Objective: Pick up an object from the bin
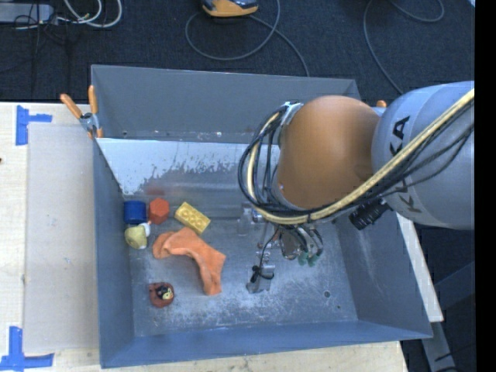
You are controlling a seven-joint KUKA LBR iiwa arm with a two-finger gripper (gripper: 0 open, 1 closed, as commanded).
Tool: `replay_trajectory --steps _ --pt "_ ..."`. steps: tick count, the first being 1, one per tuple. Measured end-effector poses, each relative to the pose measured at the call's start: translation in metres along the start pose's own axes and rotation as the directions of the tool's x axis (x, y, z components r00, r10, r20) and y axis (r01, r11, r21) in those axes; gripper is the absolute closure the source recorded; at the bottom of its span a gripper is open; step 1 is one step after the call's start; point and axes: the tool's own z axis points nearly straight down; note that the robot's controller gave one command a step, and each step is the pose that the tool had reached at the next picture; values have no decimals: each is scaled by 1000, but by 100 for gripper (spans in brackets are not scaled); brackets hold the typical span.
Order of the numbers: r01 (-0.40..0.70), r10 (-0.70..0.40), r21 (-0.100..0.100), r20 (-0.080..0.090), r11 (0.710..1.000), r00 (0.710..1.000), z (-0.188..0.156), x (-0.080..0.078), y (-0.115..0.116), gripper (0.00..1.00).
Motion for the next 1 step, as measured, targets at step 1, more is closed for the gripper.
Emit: replay_trajectory --steps 1 --pt "-3 3 -1 8 1000 1000 -4 -2 -1 0"
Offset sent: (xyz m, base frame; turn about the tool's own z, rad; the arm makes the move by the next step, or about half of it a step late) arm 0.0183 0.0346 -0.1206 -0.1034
